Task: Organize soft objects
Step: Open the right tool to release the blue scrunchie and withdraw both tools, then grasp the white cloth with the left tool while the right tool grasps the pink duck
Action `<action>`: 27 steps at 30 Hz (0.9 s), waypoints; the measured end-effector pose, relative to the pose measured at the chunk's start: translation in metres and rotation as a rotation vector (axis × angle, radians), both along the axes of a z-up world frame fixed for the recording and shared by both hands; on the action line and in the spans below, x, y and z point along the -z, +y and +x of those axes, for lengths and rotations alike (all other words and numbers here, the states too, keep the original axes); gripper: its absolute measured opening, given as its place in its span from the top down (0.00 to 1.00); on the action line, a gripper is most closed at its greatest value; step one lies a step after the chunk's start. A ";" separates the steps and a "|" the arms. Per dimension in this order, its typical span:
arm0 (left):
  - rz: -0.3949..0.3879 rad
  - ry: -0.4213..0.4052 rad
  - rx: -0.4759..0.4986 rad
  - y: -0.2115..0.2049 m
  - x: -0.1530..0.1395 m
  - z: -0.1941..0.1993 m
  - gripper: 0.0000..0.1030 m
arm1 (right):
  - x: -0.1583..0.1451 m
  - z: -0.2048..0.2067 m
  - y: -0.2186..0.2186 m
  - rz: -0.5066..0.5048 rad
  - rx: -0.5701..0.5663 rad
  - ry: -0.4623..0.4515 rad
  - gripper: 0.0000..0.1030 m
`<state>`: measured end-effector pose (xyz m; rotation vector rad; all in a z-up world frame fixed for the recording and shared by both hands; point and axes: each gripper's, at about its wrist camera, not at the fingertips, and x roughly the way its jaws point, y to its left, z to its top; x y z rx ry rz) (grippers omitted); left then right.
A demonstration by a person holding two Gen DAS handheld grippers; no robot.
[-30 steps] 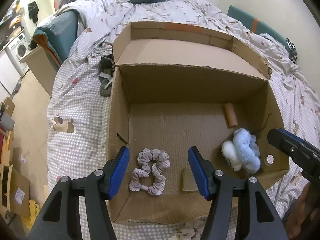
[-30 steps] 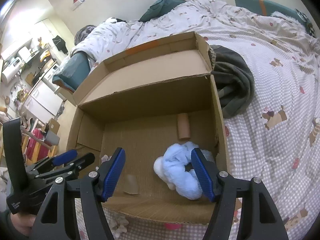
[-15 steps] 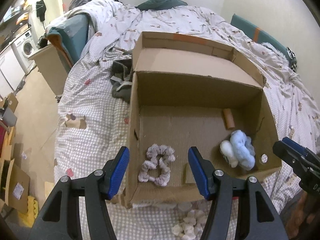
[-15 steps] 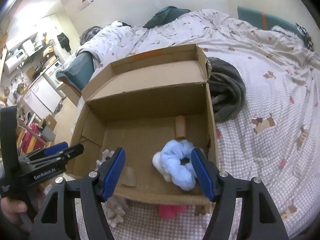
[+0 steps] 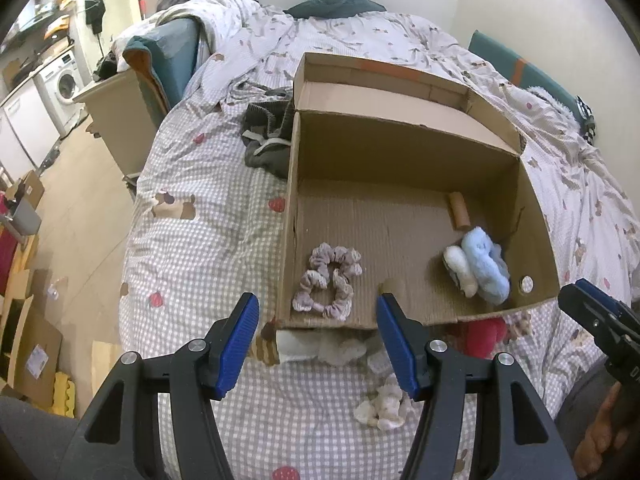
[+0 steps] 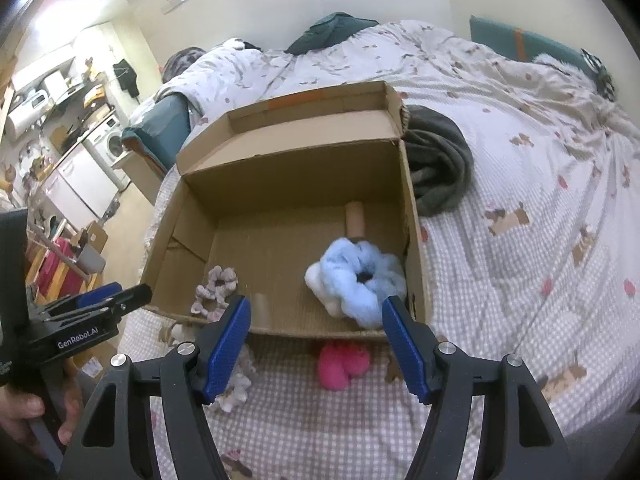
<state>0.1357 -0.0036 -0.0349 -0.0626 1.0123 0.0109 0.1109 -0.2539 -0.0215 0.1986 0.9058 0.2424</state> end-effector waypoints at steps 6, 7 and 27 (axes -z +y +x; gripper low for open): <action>-0.009 -0.002 -0.015 0.002 -0.001 -0.014 0.44 | 0.001 -0.012 -0.004 0.027 0.018 0.017 0.30; -0.012 0.000 -0.020 0.003 -0.001 -0.017 0.44 | 0.002 -0.014 -0.005 0.029 0.018 0.019 0.30; -0.075 0.143 -0.106 0.019 0.035 -0.018 0.44 | 0.032 -0.016 -0.012 0.031 0.019 0.155 0.30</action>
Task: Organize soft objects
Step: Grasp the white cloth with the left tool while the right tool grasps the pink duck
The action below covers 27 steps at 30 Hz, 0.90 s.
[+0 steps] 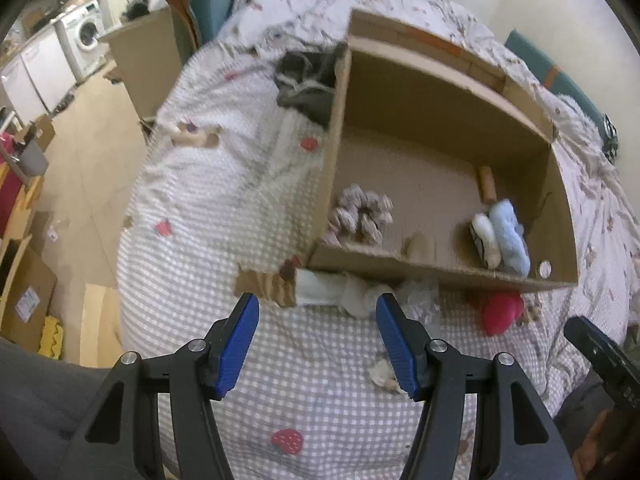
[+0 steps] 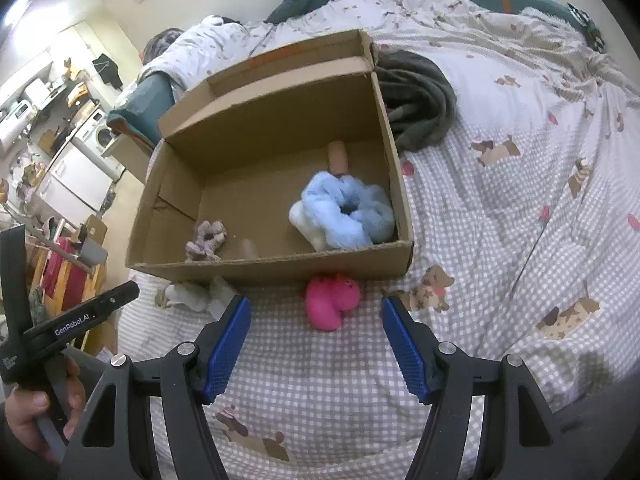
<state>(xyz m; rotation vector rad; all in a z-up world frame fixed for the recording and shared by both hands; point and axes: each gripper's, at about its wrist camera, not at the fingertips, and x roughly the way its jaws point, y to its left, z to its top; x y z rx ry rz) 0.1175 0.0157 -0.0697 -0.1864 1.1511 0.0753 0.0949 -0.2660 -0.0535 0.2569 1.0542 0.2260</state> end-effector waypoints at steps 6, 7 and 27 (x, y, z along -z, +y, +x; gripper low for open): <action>-0.072 0.129 0.135 -0.035 0.030 -0.002 0.44 | 0.012 0.010 -0.001 -0.004 0.018 0.042 0.30; -0.069 0.140 0.156 -0.040 0.034 -0.003 0.44 | 0.013 0.011 -0.001 -0.002 0.020 0.048 0.30; -0.123 0.192 0.231 -0.057 0.044 -0.011 0.90 | 0.023 0.018 -0.004 0.000 0.041 0.086 0.30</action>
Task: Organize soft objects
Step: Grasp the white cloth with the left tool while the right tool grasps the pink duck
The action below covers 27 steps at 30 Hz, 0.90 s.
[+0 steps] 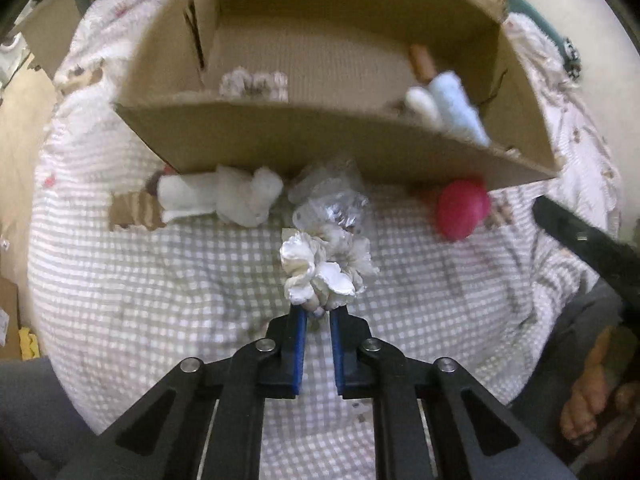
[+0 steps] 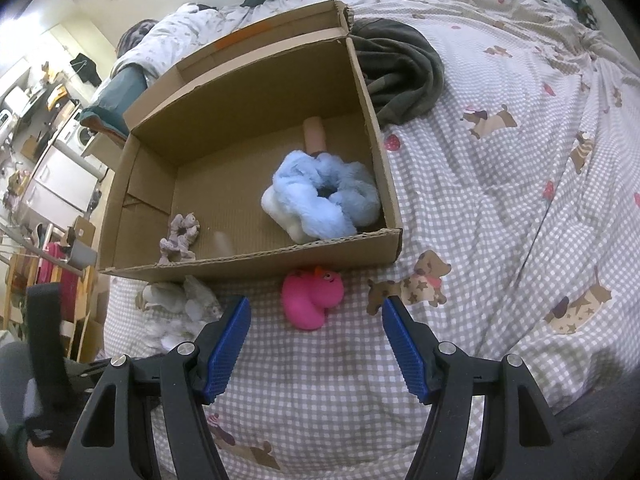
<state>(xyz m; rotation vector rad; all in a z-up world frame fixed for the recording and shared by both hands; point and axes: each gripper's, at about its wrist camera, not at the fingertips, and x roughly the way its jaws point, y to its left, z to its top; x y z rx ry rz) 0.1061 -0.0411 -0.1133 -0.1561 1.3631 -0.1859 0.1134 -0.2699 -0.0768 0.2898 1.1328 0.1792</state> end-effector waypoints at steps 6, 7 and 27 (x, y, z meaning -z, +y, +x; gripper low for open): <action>0.039 -0.149 -0.059 0.019 -0.043 -0.011 0.90 | 0.004 0.000 -0.010 0.012 0.033 0.021 0.30; 0.057 -0.159 -0.082 0.024 -0.044 -0.015 0.90 | 0.006 0.001 -0.010 0.006 0.034 0.031 0.30; 0.094 -0.140 -0.188 0.043 -0.032 -0.004 0.90 | 0.051 0.038 0.053 -0.119 -0.126 0.117 0.42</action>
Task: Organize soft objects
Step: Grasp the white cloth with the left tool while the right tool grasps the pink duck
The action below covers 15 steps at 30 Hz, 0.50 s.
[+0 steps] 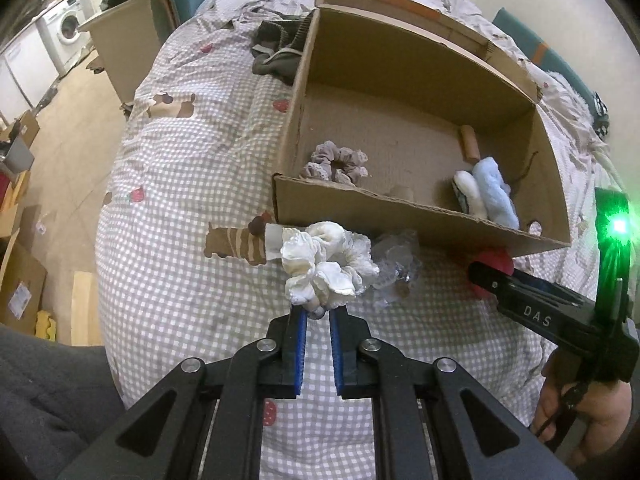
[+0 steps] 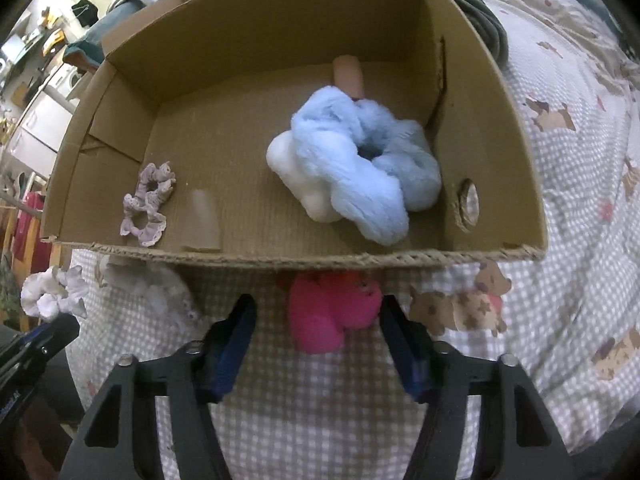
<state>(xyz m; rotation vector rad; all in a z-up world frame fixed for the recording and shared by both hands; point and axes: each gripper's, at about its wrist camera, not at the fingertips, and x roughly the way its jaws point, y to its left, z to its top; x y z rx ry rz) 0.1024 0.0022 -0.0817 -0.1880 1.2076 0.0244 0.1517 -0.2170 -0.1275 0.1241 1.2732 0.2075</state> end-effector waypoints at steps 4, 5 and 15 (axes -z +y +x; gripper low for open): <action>-0.010 -0.001 -0.011 0.002 0.000 0.000 0.90 | 0.001 0.000 0.000 0.003 -0.004 0.000 0.53; -0.015 -0.002 -0.009 0.002 -0.001 -0.001 0.90 | 0.000 -0.001 -0.001 0.012 -0.003 -0.003 0.54; 0.003 -0.019 -0.028 0.009 -0.006 -0.006 0.90 | -0.024 -0.034 -0.015 0.112 -0.016 0.009 0.54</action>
